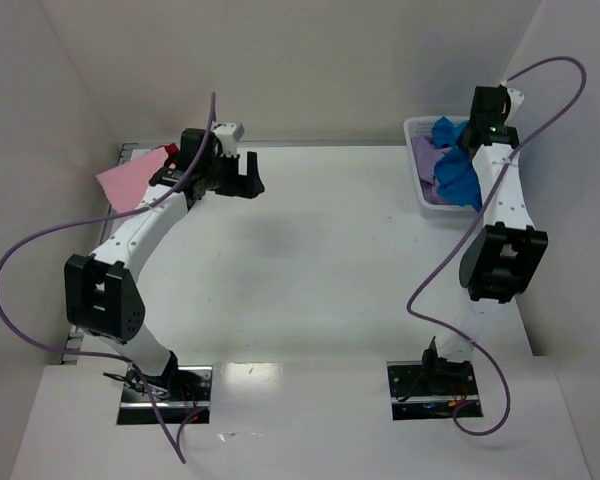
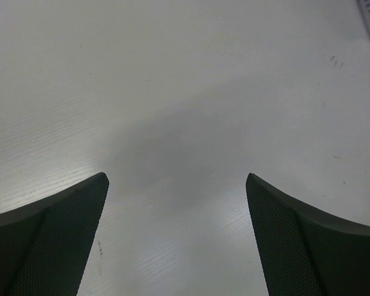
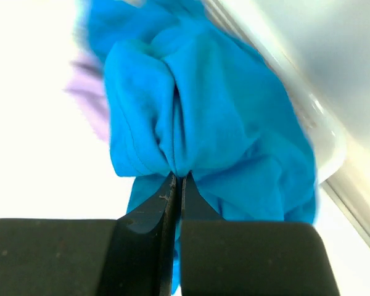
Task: Fold and stack the t-shirts
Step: Grab crumpled tshirt from bin with the right arm, then flatten out the tshirt
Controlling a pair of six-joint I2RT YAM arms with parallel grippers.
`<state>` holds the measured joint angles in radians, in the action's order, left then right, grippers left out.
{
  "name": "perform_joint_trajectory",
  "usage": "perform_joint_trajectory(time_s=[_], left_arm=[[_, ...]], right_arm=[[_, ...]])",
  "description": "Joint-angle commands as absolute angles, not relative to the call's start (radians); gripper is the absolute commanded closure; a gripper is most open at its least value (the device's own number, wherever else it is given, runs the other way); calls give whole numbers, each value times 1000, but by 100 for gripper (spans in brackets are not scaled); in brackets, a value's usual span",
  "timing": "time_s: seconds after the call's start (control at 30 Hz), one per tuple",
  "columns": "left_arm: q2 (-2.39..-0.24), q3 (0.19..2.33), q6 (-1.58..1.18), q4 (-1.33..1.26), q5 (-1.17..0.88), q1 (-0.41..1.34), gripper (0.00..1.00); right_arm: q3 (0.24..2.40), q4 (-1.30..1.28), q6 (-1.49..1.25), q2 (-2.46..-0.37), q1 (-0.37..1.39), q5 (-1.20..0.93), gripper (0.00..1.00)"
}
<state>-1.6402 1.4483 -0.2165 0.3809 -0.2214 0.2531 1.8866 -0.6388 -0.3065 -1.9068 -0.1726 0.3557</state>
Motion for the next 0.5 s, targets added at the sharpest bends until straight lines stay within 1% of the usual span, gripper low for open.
perform_joint_trajectory(time_s=[0.0,0.07,0.17,0.27,0.33,0.37,0.43,0.47], left_arm=[[-1533,1425,-227,299,-337,256,0],[-1499,1402,-227,278,-383,256,0],[-1445,1355,-248,238,-419,256,0],[-1387,1318,-261,227,-449,256,0],[-1361,1296,-274,216,-472,256,0],[-1336,1260,-287,207,-483,256,0],[-1313,1241,-299,198,-495,256,0],[-1313,1241,-308,198,-505,256,0]], right_arm=[[1904,-552,-353,-1680,-85,184,100],[1927,-528,-366,-1626,-52,157,100],[1954,-519,-376,-1600,7,114,100],[1963,-518,-376,-1600,8,114,100],[1963,-531,-394,-1600,8,80,100],[1941,-522,-414,-1585,8,25,100],[1917,-474,-437,-1562,43,-30,100],[1917,-474,-437,-1562,43,-31,100]])
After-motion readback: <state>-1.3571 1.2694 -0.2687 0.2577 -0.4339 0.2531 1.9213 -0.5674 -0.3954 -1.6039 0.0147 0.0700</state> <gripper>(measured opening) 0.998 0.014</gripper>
